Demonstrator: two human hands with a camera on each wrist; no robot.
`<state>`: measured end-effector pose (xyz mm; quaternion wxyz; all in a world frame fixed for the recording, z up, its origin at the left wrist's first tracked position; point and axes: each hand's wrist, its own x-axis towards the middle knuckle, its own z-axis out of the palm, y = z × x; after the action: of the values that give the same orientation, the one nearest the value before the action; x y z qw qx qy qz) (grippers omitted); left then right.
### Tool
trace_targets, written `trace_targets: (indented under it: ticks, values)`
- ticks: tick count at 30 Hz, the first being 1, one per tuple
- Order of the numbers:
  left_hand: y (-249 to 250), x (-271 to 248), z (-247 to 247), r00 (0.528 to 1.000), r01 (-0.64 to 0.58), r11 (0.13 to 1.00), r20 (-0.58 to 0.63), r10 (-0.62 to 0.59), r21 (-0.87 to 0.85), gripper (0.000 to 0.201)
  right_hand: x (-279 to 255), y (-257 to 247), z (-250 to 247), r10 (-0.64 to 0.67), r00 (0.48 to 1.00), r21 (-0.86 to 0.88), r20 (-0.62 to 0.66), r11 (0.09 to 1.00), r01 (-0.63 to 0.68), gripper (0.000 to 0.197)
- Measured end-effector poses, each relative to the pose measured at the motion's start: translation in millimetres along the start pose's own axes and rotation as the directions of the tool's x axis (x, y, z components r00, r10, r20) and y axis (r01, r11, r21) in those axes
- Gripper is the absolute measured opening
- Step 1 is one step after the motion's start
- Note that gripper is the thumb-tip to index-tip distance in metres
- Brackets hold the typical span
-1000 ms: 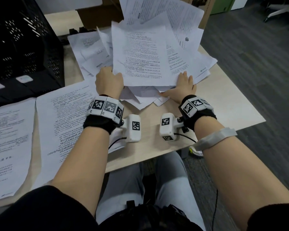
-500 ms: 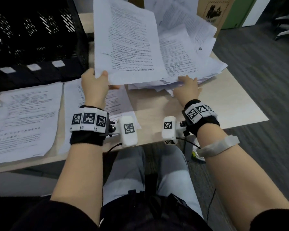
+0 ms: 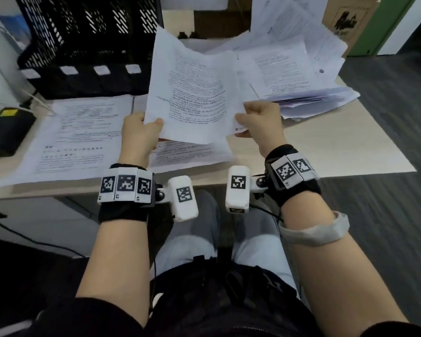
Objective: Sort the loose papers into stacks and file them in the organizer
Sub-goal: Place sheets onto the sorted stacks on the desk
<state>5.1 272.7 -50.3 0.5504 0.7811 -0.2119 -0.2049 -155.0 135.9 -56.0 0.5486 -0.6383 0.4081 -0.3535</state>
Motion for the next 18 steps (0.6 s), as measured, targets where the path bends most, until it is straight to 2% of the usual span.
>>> trace_targets:
  ticks: [2, 5, 8, 11, 15, 18]
  values:
    - [-4.1, -5.6, -12.7, 1.000, -0.005, 0.999, 0.013, 0.005, 0.044, 0.013, -5.2, 0.4, 9.5, -0.007, 1.000, -0.027, 0.010, 1.000, 0.008, 0.024]
    - [-10.6, -13.5, -28.8, 1.000, 0.012, 0.995, -0.005, -0.011, 0.102, 0.026, -14.0, 0.0, 20.4, -0.014, 0.999, -0.098, -0.030, 0.995, 0.011, 0.027]
    - [-16.7, -19.2, -41.6, 0.998, 0.062, 0.993, -0.002, -0.062, 0.098, 0.037, -24.7, 4.4, 30.1, 0.004, 0.999, -0.186, -0.049, 0.982, -0.013, 0.024]
    - [-22.0, -22.0, -52.9, 0.995, 0.098, 0.979, 0.016, -0.103, 0.176, 0.052, -32.4, 9.8, 37.7, 0.025, 0.997, -0.239, -0.074, 0.970, -0.042, 0.018]
    - [-26.8, -24.0, -59.1, 0.983, 0.128, 0.964, 0.099, -0.154, 0.232, 0.058, -34.0, 17.2, 42.1, 0.035, 0.991, -0.291, -0.132, 0.954, -0.073, 0.015]
    - [-29.0, -24.7, -57.7, 0.979, 0.127, 0.939, 0.111, -0.170, 0.320, 0.056, -35.4, 22.0, 41.2, 0.042, 0.985, -0.305, -0.169, 0.948, -0.093, 0.016]
